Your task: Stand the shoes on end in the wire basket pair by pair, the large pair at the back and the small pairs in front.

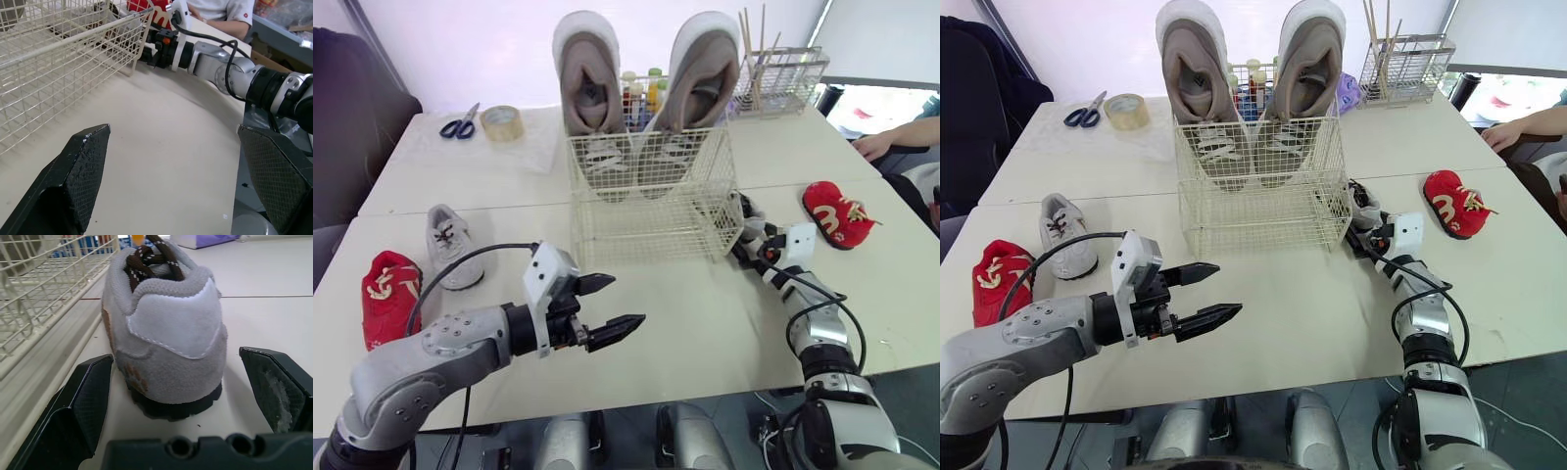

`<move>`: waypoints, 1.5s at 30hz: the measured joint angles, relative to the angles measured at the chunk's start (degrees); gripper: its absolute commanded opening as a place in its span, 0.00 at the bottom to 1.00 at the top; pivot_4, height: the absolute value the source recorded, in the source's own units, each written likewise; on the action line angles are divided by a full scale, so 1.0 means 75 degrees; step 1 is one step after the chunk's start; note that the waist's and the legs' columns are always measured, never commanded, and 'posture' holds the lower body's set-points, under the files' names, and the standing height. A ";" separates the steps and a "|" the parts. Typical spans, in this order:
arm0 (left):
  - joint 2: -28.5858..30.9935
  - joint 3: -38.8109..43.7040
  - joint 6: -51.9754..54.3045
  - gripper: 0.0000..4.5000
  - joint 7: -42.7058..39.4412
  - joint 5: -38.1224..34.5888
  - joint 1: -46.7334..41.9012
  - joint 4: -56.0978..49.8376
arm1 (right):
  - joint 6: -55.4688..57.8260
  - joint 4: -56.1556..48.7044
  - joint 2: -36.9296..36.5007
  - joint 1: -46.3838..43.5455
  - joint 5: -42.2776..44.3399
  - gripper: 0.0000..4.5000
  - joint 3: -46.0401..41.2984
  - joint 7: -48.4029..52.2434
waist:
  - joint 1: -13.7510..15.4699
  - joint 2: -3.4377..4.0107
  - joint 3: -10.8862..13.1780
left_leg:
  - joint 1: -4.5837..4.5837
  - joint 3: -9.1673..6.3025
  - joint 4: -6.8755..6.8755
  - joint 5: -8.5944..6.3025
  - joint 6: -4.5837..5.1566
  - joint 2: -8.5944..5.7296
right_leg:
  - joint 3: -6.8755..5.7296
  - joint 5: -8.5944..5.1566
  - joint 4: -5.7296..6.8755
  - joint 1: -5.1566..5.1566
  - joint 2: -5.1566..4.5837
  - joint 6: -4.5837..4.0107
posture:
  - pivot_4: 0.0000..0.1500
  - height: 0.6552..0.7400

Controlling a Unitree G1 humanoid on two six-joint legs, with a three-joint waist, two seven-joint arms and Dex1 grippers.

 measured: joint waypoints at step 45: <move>0.1737 0.3539 0.0118 1.00 -0.1731 -0.2862 0.0827 0.1697 | 0.3634 -0.2418 -0.4212 -0.6439 0.2203 0.29 0.0671 0.5487 | -0.0175 0.0109 0.0109 | -0.0067 0.0039 -0.0090 0.0015 -0.0025 0.0010 | 0.0027 0.0025 -0.0033 -0.0124 0.0011 0.0019 | 1.00 1.00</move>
